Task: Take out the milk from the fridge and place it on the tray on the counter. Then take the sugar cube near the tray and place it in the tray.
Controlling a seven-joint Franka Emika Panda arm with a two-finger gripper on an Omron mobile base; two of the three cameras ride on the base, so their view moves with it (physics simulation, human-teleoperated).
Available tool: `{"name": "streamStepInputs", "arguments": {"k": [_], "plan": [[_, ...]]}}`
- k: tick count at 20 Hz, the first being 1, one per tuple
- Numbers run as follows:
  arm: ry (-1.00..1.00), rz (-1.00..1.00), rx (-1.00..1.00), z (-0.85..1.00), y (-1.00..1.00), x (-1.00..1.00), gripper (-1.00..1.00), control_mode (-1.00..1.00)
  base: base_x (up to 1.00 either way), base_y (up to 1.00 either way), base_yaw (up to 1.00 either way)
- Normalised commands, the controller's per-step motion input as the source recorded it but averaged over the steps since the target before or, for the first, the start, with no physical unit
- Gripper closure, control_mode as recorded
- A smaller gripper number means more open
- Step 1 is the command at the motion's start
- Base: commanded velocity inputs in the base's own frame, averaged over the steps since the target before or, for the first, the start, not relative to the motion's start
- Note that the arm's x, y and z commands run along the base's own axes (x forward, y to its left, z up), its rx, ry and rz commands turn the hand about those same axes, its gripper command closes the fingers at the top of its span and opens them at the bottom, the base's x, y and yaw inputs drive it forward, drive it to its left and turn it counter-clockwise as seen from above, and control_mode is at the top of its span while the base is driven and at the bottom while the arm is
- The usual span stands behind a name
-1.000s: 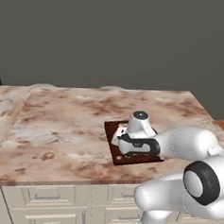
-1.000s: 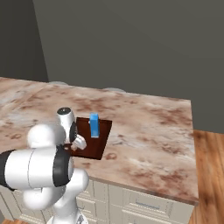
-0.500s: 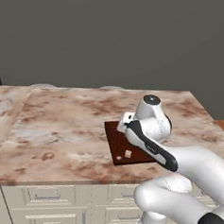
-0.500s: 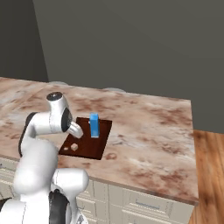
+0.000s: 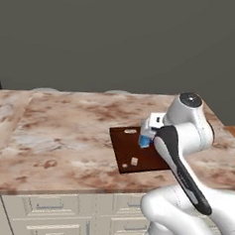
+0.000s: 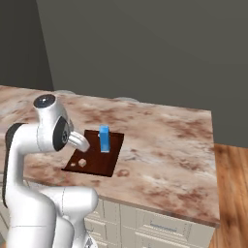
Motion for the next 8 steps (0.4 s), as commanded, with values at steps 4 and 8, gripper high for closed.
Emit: {"name": "streamStepInputs", "arguments": {"k": [4, 8], "plan": [[0.0, 0.13, 0.0, 1.0, -0.17, -0.79, -1.0, -1.0, 0.0, 0.0, 0.0], [0.0, 0.11, 0.0, 1.0, -0.18, -0.83, -1.0, -1.0, 0.0, 0.0, 0.0]]}}
